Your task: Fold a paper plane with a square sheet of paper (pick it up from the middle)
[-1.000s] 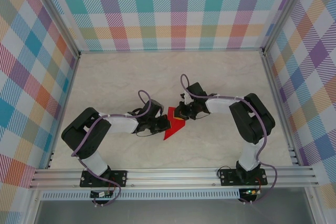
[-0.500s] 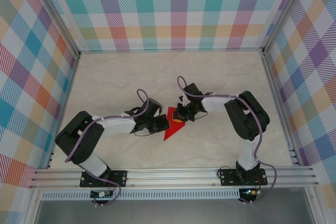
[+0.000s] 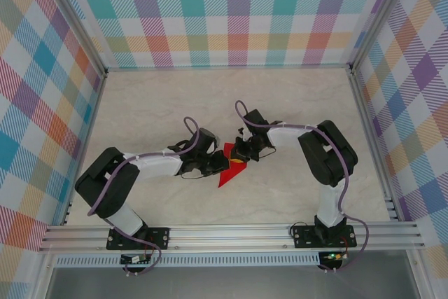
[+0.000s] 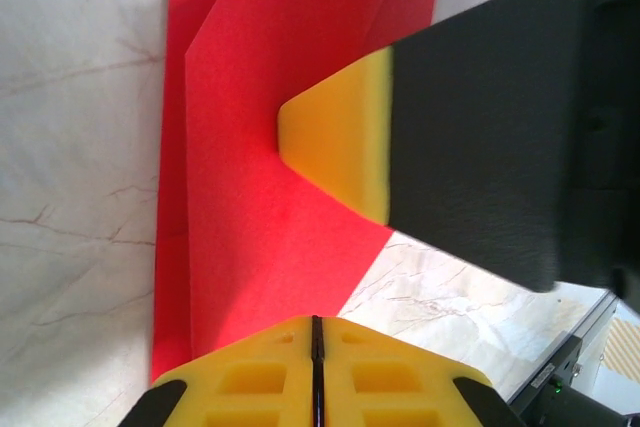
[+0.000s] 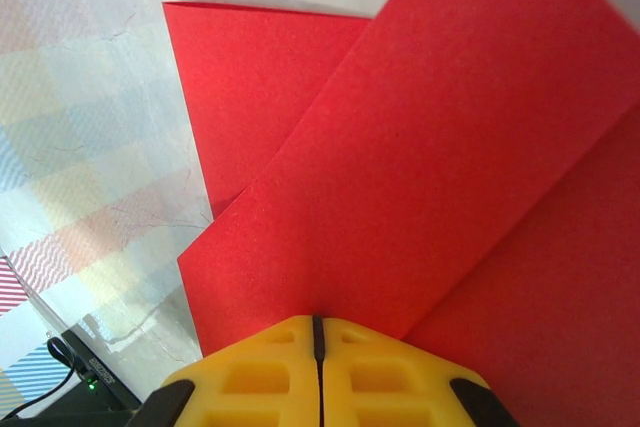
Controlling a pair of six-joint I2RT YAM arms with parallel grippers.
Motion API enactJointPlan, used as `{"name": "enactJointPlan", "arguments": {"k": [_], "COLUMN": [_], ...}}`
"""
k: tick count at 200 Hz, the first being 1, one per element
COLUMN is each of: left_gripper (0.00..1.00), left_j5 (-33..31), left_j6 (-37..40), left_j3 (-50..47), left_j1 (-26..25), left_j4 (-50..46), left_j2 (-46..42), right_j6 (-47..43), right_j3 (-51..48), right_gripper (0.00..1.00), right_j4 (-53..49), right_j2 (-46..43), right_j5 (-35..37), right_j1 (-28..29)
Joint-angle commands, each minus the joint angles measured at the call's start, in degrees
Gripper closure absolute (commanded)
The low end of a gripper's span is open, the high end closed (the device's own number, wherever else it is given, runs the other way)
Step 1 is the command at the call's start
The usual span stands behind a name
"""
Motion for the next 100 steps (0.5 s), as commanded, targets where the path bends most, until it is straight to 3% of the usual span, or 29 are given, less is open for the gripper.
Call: {"name": "enactJointPlan", "arguments": {"k": [1, 100], "left_gripper": [0.91, 0.91], "left_j5": [2.72, 1.48], "left_j6": [-0.57, -0.19], "left_j3": [0.69, -1.65], "left_j1": [-0.71, -0.83], "left_j4": [-0.93, -4.92], "left_j2": [1.15, 1.22], "right_j6": [1.10, 2.27], "right_j3": [-1.43, -0.63], "right_gripper": [0.94, 0.94], "right_j4": [-6.33, -8.76], "right_j2": [5.09, 6.41], "right_j5": [9.88, 11.83], "right_j1": [0.02, 0.01]}}
